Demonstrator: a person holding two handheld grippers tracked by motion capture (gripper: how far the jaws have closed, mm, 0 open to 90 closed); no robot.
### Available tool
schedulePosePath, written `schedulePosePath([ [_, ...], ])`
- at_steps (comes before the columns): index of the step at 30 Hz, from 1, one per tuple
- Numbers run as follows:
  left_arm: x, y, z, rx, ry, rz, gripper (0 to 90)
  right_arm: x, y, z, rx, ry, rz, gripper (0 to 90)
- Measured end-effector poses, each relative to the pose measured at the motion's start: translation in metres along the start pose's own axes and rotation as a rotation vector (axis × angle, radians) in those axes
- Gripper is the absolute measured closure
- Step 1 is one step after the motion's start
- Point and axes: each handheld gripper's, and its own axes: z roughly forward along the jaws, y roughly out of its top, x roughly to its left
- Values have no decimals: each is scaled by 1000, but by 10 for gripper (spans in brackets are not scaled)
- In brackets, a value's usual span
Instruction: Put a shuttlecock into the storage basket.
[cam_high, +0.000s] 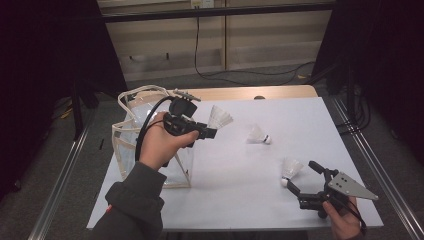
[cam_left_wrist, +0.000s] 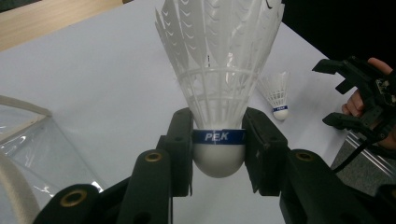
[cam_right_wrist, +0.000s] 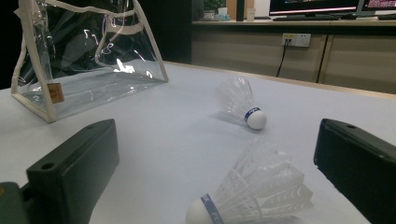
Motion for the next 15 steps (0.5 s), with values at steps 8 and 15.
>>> schedulePosePath([
  [8, 2, 4, -4, -1, 0, -6, 656, 0, 0, 0, -3, 1, -4, 0],
  [15, 4, 8, -7, -13, 4, -16, 656, 0, 0, 0, -3, 1, -5, 0],
])
